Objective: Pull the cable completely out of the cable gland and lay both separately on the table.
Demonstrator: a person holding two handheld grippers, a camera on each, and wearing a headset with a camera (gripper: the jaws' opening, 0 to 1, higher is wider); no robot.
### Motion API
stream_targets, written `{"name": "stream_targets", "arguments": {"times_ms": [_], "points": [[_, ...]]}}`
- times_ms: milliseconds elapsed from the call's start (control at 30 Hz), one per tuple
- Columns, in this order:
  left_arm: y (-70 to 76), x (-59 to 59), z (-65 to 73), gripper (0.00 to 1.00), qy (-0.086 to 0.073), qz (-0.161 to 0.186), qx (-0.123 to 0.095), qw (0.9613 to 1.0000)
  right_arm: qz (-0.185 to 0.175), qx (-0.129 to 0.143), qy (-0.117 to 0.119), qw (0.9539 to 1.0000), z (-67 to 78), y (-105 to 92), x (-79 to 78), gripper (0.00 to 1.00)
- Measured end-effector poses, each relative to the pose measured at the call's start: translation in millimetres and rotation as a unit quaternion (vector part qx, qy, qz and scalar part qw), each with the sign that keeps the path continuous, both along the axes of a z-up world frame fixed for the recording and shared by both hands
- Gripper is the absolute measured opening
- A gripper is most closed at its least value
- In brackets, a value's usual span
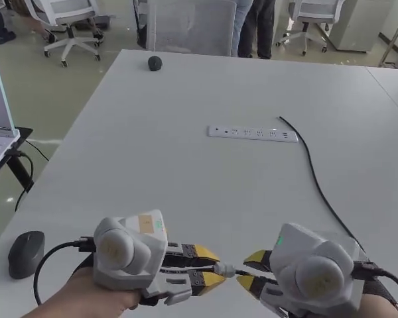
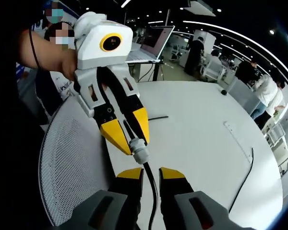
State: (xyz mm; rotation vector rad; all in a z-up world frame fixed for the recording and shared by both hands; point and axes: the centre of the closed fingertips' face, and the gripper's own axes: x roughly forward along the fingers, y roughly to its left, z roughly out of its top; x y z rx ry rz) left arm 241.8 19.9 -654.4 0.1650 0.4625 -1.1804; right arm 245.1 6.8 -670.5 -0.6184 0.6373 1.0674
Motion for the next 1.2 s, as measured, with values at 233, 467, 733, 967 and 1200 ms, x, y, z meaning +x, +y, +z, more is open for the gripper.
{"name": "stream_targets", "arguments": {"times_ms": [233, 467, 733, 967, 1200], "points": [[-0.5, 0.9, -0.1, 0.15, 0.001, 0.000, -0.001, 1.0000, 0.016, -0.010, -0.009, 0.9998, -2.8, 1.7, -0.9, 0.01], [-0.7, 3.5, 0.9, 0.15, 0.000, 0.001, -0.003, 1.0000, 0.014, -0.005, -0.010, 0.9998, -3.3, 1.1, 0.4, 0.00], [-0.3, 6.6, 2.3, 0.15, -0.004, -0.001, -0.002, 1.0000, 0.000, -0.006, 0.003, 1.0000, -6.0, -5.0, 4.6, 0.00], [4.8, 9.9, 4.0, 0.15, -0.007, 0.002, -0.004, 1.0000, -0.022, 0.004, 0.020, 0.9996, -10.7, -16.0, 9.7, 0.00], [5.2, 9.6, 4.3, 0.15, -0.008, 0.001, -0.004, 1.0000, -0.041, 0.006, 0.034, 0.9986, -17.1, -26.4, 11.5, 0.00]]}}
